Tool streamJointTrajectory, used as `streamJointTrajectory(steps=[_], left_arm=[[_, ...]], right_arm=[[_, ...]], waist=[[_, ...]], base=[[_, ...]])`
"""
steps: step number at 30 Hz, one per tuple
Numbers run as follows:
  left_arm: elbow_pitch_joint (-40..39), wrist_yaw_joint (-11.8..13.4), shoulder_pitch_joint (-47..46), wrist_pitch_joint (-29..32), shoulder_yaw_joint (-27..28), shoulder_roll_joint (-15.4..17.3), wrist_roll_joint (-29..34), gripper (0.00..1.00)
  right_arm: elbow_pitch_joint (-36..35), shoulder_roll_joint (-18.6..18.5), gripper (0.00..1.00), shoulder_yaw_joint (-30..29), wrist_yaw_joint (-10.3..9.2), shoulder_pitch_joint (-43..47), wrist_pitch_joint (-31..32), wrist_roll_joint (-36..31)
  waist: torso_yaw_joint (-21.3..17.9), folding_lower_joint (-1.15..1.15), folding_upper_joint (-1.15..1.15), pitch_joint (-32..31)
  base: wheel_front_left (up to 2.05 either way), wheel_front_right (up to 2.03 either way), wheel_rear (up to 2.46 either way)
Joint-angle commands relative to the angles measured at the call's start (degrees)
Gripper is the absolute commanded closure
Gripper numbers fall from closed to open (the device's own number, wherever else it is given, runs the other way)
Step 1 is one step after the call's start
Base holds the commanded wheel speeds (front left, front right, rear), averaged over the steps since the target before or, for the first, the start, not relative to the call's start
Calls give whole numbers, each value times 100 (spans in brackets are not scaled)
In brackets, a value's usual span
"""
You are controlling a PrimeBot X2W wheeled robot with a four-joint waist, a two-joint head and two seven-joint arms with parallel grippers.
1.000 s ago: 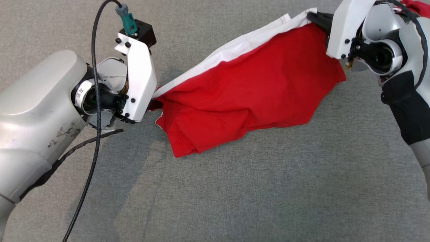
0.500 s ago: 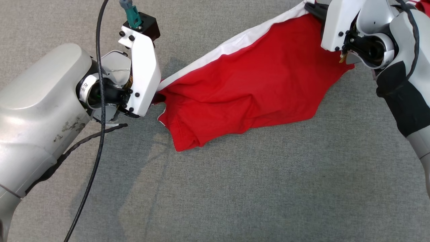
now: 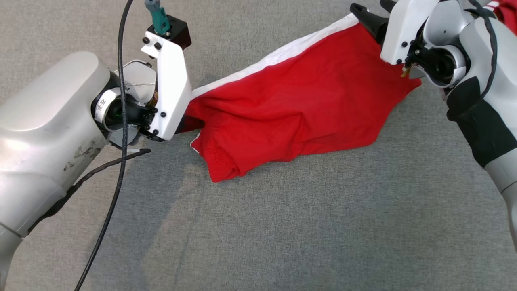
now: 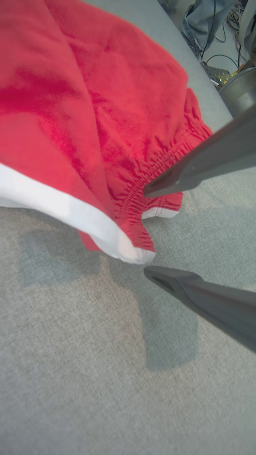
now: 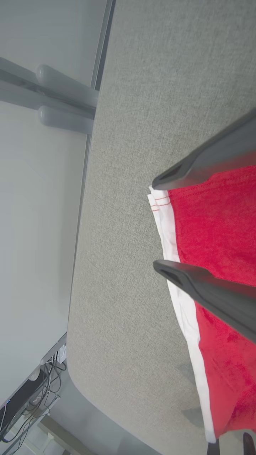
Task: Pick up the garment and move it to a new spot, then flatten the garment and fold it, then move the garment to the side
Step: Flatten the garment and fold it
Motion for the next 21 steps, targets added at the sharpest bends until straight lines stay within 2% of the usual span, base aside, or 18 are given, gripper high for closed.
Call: streamJointTrajectory(steps=[1, 5, 10, 21], left_arm=[[28, 5, -33, 17, -19, 55, 64, 0], [55, 10, 45, 61, -67, 117, 70, 0], [69, -72, 168, -165, 17, 191, 25, 0], [-339, -292, 817, -1672, 147, 437, 379, 0]], right_arm=[[2, 0, 0, 44, 5, 73, -70, 60], [-54, -2, 0, 213, 5, 176, -209, 216], [-214, -177, 0, 429, 4, 429, -532, 448], [-313, -736, 0, 707, 5, 1247, -1303, 1038]], waist=[[-13, 0, 0, -80], [-31, 0, 0, -302], [-52, 0, 0, -673], [-41, 0, 0, -1442]], base=[[0, 0, 0], [0, 0, 0], [0, 0, 0], [0, 0, 0]])
